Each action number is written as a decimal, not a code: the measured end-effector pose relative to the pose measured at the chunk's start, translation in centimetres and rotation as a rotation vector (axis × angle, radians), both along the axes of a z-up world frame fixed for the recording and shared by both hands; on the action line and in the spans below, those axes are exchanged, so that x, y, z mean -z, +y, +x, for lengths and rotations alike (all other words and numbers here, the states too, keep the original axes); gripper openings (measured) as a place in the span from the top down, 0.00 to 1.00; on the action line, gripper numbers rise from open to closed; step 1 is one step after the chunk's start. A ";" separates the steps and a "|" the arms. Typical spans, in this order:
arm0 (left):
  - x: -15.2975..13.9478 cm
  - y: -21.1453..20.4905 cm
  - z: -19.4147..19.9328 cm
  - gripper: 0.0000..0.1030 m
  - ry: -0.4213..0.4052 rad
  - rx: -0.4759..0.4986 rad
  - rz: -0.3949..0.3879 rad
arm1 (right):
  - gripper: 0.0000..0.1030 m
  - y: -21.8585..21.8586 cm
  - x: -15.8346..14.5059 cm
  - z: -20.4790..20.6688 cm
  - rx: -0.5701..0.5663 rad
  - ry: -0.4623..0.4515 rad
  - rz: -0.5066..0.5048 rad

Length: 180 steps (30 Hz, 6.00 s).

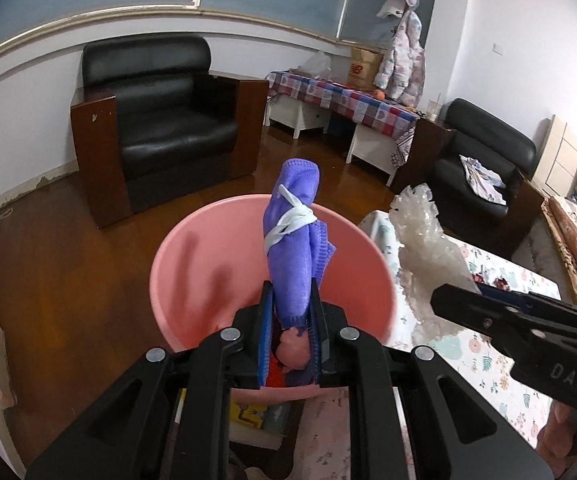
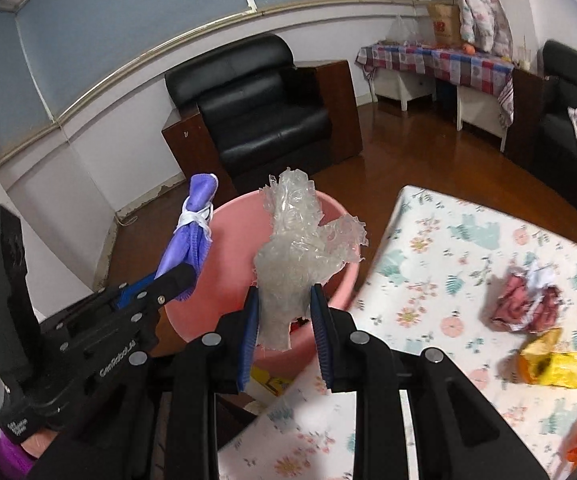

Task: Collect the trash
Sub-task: 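Carry both items over the pink bucket and open both grippers, then move both grippers back from the bucket over the table, then grasp the yellow plastic bag with the left gripper and lift it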

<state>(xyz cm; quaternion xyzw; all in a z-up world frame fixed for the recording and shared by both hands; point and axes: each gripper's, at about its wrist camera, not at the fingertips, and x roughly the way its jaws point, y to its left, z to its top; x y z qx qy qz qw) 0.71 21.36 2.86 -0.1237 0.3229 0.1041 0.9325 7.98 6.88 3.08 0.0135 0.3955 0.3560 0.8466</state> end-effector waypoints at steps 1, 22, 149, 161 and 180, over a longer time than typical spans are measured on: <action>0.1 0.4 0.1 0.85 0.002 -0.004 -0.002 | 0.76 0.4 0.2 0.3 0.002 0.009 0.002; 2.8 3.4 1.1 0.66 0.092 -0.046 -0.073 | 0.72 4.6 4.5 2.9 -0.008 0.089 -0.014; 4.6 -31.3 7.9 0.95 0.119 0.847 0.282 | 0.60 -36.1 7.0 -10.0 0.667 0.048 0.034; 2.0 -27.2 2.7 0.95 0.088 0.757 0.126 | 0.60 -33.5 6.7 -6.3 0.655 0.070 0.069; 2.1 -24.5 0.5 0.95 0.095 0.688 0.057 | 0.52 -32.0 8.2 -3.4 0.563 0.159 0.184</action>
